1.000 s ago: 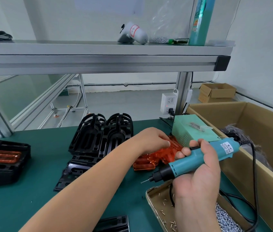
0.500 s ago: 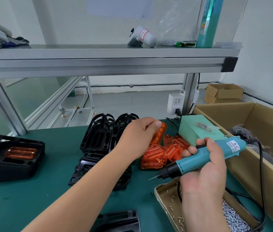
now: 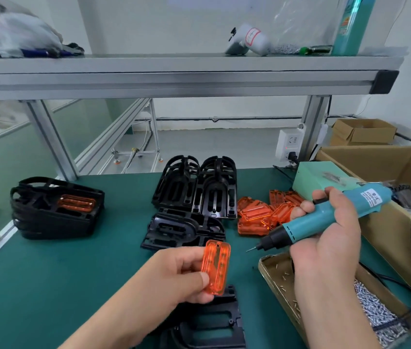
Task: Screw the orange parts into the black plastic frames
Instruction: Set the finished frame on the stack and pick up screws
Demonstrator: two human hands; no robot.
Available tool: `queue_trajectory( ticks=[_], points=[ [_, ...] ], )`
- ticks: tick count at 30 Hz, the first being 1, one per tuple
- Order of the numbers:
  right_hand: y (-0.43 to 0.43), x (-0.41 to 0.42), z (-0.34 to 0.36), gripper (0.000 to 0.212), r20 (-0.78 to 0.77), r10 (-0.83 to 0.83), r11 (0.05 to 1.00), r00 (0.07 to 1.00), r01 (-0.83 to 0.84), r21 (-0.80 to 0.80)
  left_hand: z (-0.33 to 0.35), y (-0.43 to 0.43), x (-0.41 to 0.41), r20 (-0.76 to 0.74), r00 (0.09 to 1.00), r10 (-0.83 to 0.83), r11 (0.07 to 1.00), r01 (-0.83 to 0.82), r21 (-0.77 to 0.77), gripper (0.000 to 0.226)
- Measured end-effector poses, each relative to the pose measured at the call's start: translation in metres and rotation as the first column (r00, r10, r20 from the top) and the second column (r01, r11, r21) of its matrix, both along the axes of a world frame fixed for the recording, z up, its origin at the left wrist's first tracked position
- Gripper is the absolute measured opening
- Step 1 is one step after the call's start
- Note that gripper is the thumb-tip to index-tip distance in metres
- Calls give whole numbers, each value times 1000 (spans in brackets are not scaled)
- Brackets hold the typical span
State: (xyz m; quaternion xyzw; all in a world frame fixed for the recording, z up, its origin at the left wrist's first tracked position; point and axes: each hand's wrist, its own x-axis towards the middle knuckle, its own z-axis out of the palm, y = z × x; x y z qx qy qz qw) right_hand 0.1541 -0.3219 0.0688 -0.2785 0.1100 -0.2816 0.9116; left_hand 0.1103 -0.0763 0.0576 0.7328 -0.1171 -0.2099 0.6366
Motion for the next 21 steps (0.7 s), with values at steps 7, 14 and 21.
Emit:
queue_trajectory(
  ticks=[7,14,21],
  points=[
    [11,-4,0,20,22,59,998,998,-58,-38,-4,13,-8,139,983,120,989,-131,73,47],
    [19,-5,2,13,43,101,991,994,-97,-89,-1,20,-14,312,949,-49,905,-90,415,28],
    [24,-7,1,14,42,131,988,991,-127,-85,-1,17,-20,374,919,-127,807,-124,577,12]
  ],
)
